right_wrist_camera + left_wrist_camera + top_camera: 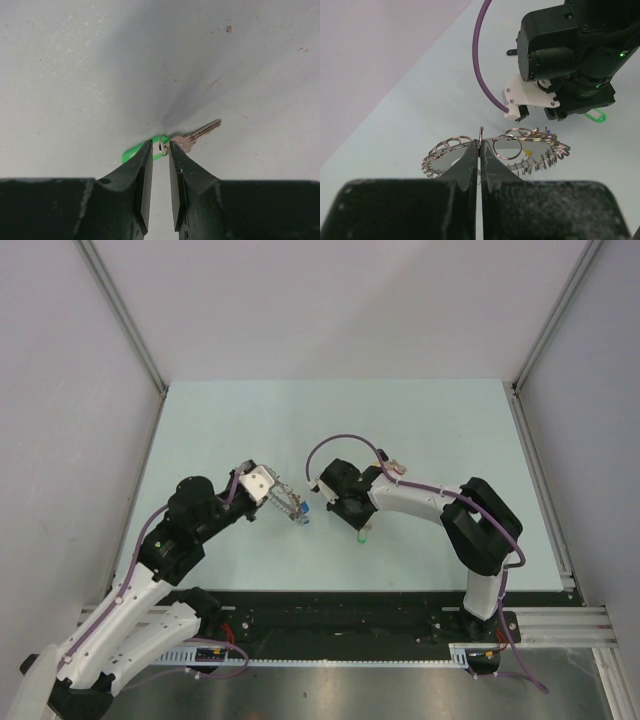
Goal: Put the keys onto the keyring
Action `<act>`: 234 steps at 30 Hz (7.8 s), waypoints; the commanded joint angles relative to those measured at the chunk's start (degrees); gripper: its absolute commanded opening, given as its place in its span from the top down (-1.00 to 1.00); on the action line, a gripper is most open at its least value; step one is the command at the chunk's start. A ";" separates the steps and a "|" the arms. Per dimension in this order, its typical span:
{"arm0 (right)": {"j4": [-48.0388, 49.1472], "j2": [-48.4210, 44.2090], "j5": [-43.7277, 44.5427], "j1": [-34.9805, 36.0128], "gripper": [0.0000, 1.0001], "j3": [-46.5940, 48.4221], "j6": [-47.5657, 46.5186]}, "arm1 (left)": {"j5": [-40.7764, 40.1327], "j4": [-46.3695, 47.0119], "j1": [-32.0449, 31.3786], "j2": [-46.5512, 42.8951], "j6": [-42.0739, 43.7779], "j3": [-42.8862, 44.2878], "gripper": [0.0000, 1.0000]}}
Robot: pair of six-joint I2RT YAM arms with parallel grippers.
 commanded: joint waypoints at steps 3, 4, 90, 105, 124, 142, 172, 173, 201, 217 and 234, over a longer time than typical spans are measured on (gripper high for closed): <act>-3.37 2.04 3.34 0.66 0.55 3.40 -1.42 | -0.80 3.69 0.29 -1.17 0.15 0.92 0.99; -3.37 2.22 3.42 0.75 0.56 3.40 -1.42 | -0.71 3.69 0.29 -1.26 0.07 0.92 0.99; 30.00 -35.02 -6.74 -3.28 1.00 -11.43 -7.31 | 7.11 2.02 0.21 4.19 1.38 7.85 0.99; 47.08 -46.21 -35.85 -15.86 1.00 -21.56 -4.84 | 30.48 0.61 0.29 18.51 10.61 19.20 0.99; 54.20 -49.82 -45.27 -14.37 1.00 -29.91 -8.36 | 33.40 -0.62 -0.23 24.23 12.80 13.93 0.99; 50.51 -45.86 -41.67 -7.95 1.00 -28.86 -18.46 | 25.13 -3.43 -5.24 24.14 15.36 12.61 0.99; 48.04 -48.14 -34.54 -3.64 1.00 -27.80 -21.02 | 25.04 -3.26 -6.21 22.91 15.45 11.91 0.99; 48.04 -48.23 -34.63 -3.73 1.00 -27.80 -21.02 | 25.13 -3.26 -6.21 22.91 15.45 11.99 0.99; 47.96 -46.56 -36.48 -3.38 1.00 -27.71 -21.90 | 26.18 -3.52 -6.65 23.18 15.62 11.99 0.99; 47.25 -45.51 -37.09 -3.20 1.00 -27.10 -22.16 | 26.80 -3.52 -6.74 22.83 15.45 11.99 0.99; 48.66 -43.31 -38.24 -3.03 1.00 -26.48 -20.23 | 27.06 -2.47 -7.53 22.74 14.92 11.91 0.99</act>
